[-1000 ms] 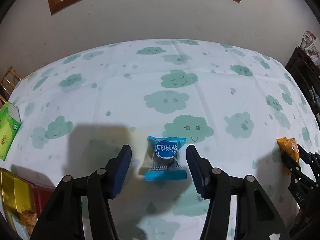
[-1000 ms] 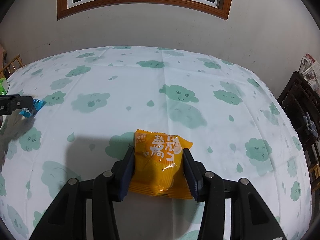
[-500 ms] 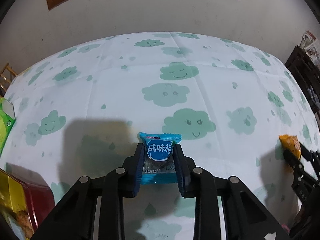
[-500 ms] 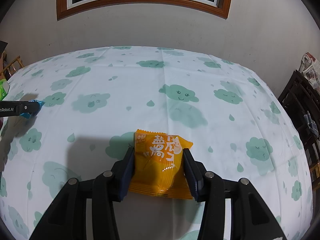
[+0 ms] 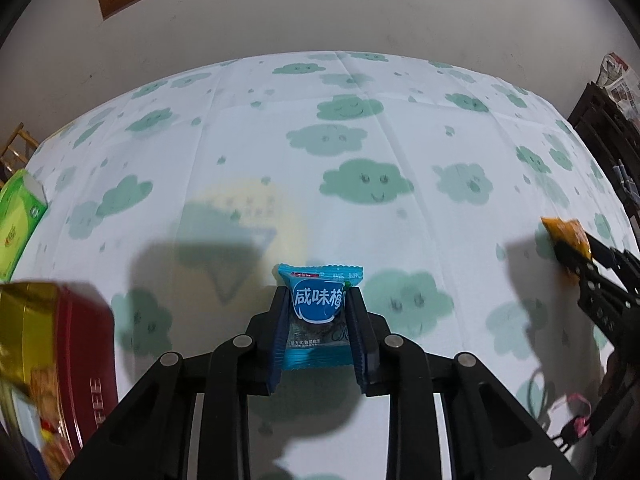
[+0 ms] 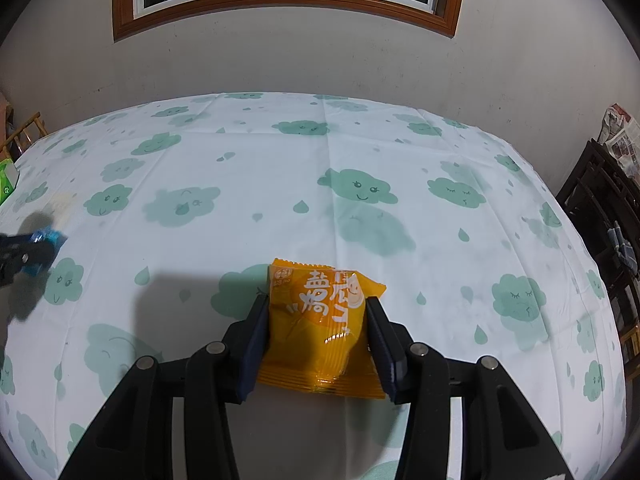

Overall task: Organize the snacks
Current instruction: 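Carry the blue candy into the gold tin with the left gripper and release it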

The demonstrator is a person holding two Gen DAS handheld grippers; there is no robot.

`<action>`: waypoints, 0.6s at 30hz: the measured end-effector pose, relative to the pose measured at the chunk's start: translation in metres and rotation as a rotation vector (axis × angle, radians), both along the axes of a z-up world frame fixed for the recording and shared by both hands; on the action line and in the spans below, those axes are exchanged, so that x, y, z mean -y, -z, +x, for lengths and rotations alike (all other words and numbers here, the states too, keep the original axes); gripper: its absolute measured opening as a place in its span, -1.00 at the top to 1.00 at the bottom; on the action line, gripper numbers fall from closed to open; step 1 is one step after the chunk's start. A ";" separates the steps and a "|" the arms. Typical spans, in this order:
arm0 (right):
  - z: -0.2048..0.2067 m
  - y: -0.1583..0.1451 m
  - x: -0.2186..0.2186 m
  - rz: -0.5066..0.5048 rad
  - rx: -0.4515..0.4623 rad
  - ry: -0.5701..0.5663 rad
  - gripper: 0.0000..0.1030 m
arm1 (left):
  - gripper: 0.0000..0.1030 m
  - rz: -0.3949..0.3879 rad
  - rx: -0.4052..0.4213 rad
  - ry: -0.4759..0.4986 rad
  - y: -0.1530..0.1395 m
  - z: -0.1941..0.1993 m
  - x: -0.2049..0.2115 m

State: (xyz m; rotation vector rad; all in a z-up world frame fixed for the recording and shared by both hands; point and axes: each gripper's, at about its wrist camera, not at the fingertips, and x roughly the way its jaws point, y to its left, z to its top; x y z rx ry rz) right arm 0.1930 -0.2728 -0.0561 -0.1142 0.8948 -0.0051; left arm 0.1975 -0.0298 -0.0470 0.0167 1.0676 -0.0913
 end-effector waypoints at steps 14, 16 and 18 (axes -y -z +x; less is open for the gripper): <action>0.001 0.000 0.000 0.004 -0.001 0.001 0.06 | 0.56 -0.013 -0.009 -0.002 0.003 -0.056 -0.001; 0.001 0.000 0.000 0.004 -0.001 0.001 0.06 | 0.56 -0.009 -0.007 0.001 0.003 -0.062 -0.001; 0.000 0.000 0.000 0.004 -0.001 0.001 0.06 | 0.56 -0.008 -0.006 0.002 0.003 -0.067 0.000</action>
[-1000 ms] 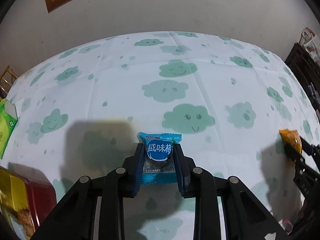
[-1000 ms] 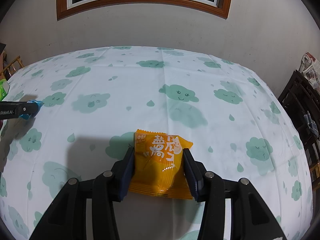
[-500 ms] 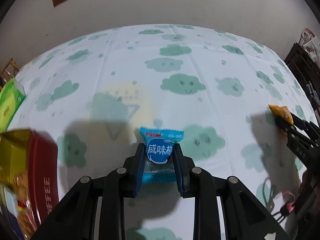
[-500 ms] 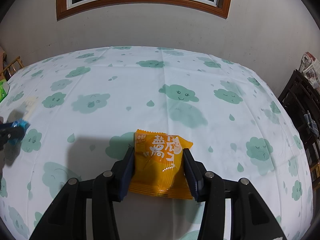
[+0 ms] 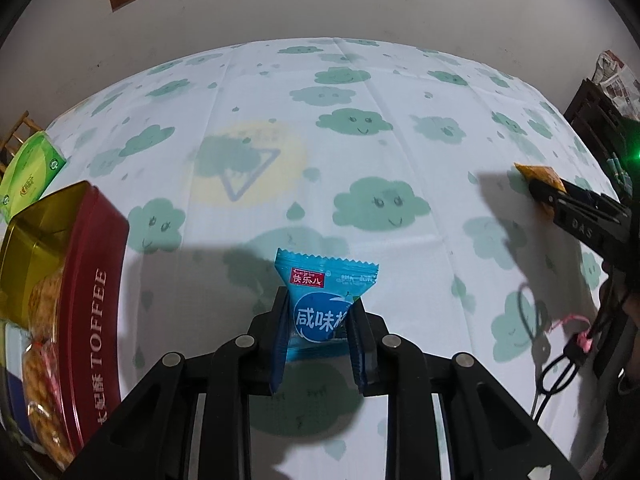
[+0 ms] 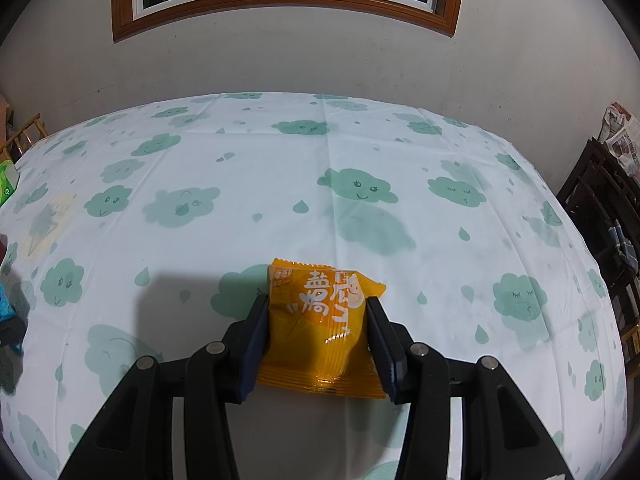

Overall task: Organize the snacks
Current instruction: 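Carry the blue candy into the gold tin with the left gripper and release it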

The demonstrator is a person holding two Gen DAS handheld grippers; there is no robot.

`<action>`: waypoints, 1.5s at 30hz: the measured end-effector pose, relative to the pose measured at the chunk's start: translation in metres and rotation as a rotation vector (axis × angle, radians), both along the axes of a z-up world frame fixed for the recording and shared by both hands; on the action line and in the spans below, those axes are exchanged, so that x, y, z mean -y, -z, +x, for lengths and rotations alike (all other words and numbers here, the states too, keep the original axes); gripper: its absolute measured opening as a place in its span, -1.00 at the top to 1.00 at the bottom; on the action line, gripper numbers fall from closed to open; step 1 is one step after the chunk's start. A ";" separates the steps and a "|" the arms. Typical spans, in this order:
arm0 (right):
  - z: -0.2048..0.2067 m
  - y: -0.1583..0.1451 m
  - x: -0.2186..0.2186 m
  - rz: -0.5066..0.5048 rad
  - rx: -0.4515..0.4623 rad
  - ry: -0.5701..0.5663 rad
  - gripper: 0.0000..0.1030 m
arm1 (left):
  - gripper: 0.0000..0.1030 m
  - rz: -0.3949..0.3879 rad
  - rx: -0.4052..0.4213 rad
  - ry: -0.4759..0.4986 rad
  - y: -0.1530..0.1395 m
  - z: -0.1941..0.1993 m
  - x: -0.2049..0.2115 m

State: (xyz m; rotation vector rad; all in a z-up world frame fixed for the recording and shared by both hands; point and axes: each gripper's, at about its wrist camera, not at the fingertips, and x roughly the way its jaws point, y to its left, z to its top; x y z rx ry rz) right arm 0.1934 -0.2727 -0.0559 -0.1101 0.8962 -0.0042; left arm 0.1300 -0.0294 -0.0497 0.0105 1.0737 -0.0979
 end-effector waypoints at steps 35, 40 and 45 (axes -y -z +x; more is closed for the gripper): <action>0.000 -0.001 0.001 -0.009 0.000 0.000 0.06 | 0.56 0.049 0.046 -0.065 -0.039 -0.071 -0.029; 0.000 -0.001 0.002 -0.010 0.000 -0.001 0.06 | 0.56 0.050 0.053 -0.087 -0.050 -0.078 -0.040; 0.000 -0.001 0.002 -0.009 0.000 0.000 0.06 | 0.56 0.071 0.067 -0.105 -0.062 -0.082 -0.050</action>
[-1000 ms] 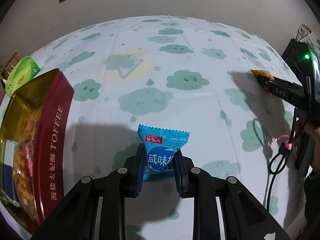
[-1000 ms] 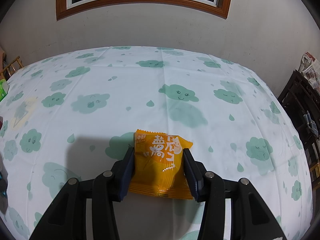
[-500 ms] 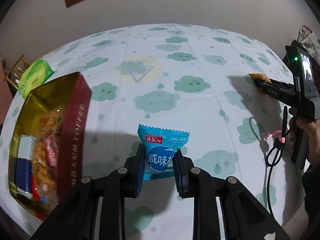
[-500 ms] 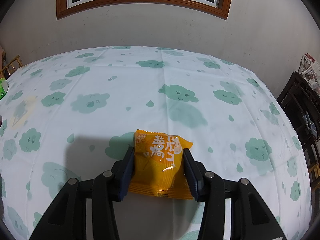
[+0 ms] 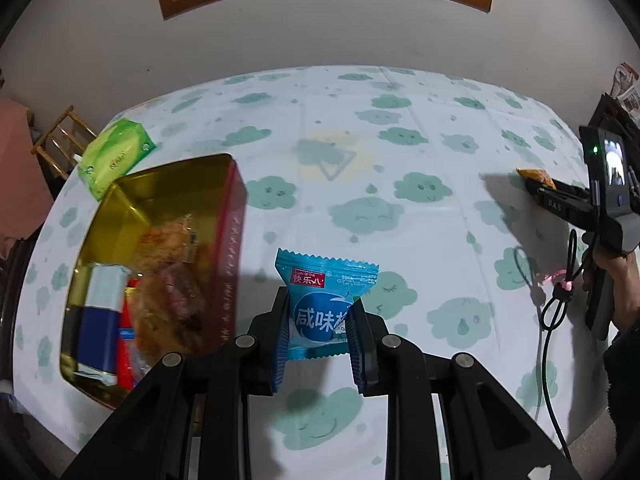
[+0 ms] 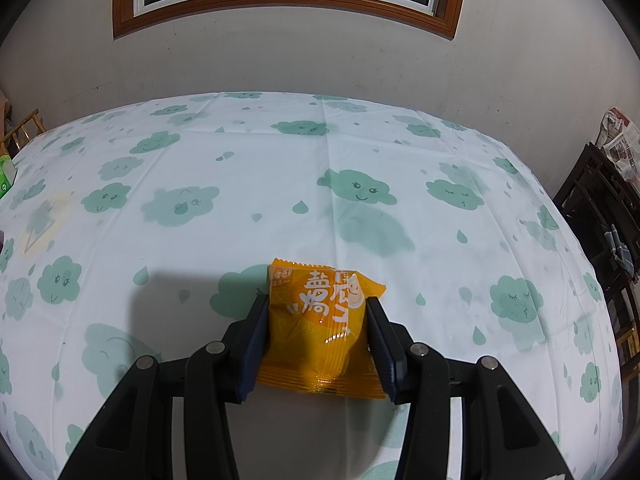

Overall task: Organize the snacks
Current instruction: 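Carry the blue candy into the gold tin with the left gripper and release it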

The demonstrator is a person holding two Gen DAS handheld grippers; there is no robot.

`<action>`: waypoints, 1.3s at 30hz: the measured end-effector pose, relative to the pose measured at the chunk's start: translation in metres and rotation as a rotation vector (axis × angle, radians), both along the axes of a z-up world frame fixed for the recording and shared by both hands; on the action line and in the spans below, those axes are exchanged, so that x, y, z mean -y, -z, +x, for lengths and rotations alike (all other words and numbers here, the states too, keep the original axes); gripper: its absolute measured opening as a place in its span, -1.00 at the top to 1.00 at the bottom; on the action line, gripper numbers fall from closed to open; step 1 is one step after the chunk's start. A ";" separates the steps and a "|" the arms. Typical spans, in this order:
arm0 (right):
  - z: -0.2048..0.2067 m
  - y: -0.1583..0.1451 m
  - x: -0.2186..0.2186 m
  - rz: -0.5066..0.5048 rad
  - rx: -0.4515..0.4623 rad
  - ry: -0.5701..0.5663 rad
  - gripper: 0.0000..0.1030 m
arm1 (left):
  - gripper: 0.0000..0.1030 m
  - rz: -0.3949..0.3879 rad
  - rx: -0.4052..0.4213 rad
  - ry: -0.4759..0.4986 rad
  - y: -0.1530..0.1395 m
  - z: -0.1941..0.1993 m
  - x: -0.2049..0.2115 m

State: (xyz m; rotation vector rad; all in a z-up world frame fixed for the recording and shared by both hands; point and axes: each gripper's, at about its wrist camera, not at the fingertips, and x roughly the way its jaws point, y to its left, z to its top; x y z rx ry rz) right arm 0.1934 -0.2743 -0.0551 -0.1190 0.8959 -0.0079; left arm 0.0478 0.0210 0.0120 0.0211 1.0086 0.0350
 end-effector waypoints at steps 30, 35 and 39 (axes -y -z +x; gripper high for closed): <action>0.000 0.000 0.001 -0.008 0.004 -0.001 0.06 | 0.56 0.098 -0.056 -0.207 0.008 -0.012 -0.163; 0.000 0.000 0.000 -0.012 0.005 -0.002 0.06 | 0.56 0.104 -0.084 -0.195 0.019 -0.011 -0.167; 0.000 0.000 0.000 -0.015 0.005 -0.002 0.06 | 0.56 0.101 -0.099 -0.199 0.026 -0.010 -0.171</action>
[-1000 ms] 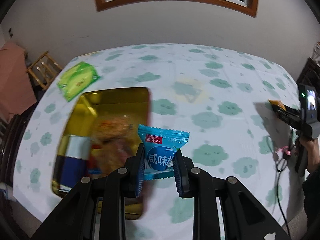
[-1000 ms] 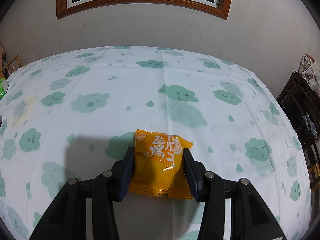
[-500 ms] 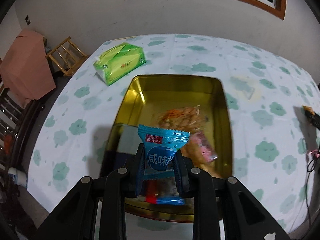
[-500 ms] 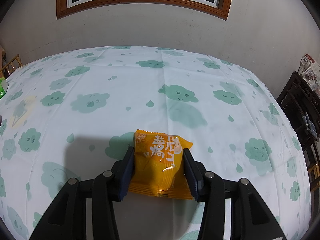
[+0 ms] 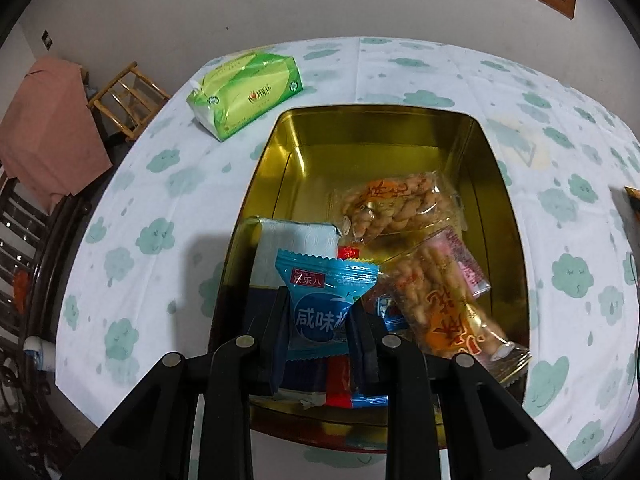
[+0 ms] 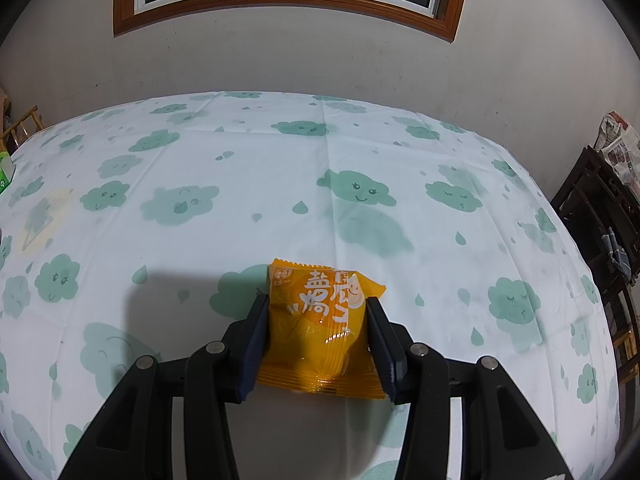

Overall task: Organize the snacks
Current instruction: 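Carry the blue candy into the gold tin with the left gripper and release it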

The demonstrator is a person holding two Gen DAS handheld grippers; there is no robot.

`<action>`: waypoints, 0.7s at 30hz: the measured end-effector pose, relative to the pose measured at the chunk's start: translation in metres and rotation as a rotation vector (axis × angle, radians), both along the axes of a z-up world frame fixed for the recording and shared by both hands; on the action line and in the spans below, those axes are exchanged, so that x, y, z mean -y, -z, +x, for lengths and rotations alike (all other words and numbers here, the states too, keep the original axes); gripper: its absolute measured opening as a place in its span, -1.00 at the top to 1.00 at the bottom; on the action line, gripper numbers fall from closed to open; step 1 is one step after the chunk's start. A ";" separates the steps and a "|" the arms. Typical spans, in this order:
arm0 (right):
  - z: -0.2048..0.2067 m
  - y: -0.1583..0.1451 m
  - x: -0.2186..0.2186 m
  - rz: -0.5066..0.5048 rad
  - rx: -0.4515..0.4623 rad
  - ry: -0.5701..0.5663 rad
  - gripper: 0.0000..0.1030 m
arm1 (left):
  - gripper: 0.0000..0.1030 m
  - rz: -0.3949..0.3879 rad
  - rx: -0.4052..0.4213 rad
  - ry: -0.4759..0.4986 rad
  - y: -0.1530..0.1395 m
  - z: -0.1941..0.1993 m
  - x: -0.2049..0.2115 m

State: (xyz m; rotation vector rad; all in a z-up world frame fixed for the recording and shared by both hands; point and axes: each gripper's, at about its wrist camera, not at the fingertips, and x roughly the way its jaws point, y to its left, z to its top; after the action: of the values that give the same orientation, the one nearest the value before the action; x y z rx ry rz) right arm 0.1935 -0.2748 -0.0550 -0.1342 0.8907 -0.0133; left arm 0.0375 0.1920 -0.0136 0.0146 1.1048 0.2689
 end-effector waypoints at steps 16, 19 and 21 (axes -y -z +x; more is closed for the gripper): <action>0.000 0.000 0.000 -0.004 0.000 0.000 0.06 | 0.50 0.004 -0.028 -0.012 0.011 0.004 -0.002; 0.000 0.000 0.000 -0.004 0.000 0.000 0.06 | 0.49 0.010 -0.031 -0.010 0.011 0.005 -0.001; 0.000 0.000 0.000 -0.004 0.000 0.000 0.06 | 0.46 0.010 -0.031 -0.011 0.011 0.005 -0.001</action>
State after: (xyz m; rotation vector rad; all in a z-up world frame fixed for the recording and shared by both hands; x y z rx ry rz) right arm 0.1938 -0.2748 -0.0554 -0.1381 0.8904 -0.0149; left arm 0.0420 0.1927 -0.0243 0.0219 1.1346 0.2845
